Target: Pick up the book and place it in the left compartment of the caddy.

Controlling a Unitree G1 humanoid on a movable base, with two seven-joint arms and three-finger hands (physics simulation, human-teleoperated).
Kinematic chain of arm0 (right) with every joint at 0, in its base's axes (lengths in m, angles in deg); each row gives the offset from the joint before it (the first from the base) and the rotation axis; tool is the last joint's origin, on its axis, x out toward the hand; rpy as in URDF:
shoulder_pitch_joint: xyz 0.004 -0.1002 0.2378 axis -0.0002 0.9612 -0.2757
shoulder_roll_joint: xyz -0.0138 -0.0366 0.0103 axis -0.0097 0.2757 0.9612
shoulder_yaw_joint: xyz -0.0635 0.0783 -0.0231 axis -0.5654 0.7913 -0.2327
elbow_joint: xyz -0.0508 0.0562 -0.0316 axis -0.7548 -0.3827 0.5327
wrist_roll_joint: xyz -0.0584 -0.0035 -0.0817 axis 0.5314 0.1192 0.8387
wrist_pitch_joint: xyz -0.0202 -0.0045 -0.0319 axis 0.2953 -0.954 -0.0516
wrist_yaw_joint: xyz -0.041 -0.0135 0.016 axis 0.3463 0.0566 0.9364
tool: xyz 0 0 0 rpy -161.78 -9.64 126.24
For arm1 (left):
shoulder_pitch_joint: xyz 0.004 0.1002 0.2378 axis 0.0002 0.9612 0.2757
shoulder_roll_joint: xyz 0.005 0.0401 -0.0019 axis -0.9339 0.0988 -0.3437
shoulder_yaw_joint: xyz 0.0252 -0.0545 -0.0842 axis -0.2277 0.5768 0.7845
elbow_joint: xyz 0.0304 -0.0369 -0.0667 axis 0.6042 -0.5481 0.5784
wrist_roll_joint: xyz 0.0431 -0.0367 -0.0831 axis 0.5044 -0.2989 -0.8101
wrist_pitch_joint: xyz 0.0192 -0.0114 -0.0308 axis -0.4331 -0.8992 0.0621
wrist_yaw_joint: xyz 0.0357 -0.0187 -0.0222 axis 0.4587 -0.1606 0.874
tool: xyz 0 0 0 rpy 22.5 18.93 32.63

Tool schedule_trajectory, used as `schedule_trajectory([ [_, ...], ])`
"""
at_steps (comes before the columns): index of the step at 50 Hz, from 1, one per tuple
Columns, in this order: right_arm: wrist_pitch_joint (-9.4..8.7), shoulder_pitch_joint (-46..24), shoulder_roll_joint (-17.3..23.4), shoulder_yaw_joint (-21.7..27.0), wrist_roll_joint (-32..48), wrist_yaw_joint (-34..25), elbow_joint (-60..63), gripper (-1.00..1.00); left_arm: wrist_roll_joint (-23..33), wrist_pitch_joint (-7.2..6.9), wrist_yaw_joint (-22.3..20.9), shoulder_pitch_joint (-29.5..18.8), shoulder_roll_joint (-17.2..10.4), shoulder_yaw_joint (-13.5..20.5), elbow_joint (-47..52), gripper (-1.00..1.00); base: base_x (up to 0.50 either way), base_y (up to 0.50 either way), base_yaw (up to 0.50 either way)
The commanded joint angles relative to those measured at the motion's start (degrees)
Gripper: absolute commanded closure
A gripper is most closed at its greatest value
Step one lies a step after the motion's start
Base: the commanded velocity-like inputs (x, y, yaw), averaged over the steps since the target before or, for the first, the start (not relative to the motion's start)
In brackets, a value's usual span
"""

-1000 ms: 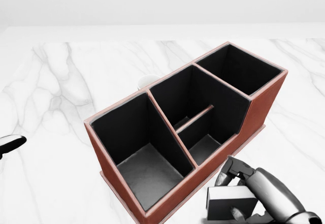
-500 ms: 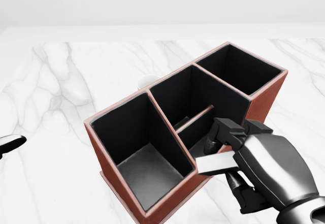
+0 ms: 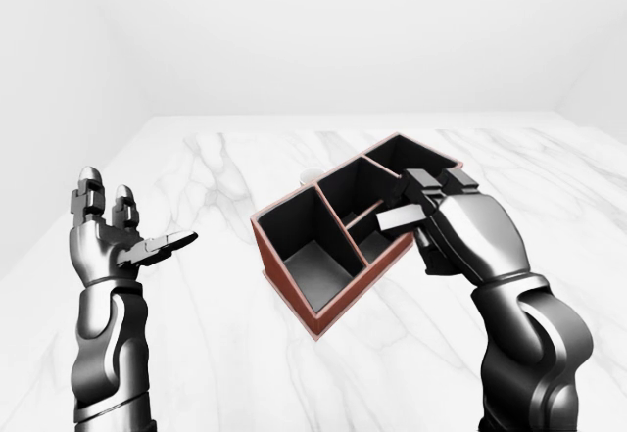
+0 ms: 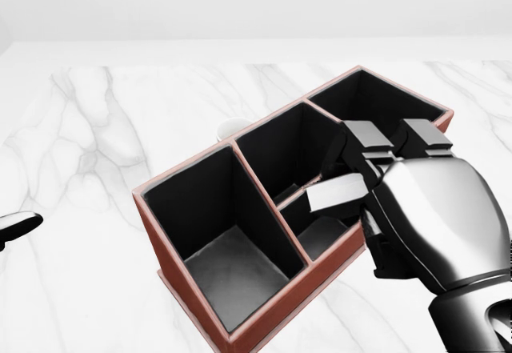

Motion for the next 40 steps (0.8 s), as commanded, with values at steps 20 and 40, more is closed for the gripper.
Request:
schedule_trajectory([
  [20, 0.0, -10.03, 0.56, -3.17, -3.39, 0.0, -1.87, 1.0, 0.01, 0.0, -0.04, 0.21, 0.15, -0.02, 0.27, -1.0, 0.0, 0.0, 0.0],
  [40, 0.0, -14.44, 0.72, -4.53, -10.79, 0.0, -2.77, 1.0, 0.17, 0.0, 0.1, -0.08, 0.11, -0.3, -0.2, -1.0, 0.0, 0.0, 0.0],
])
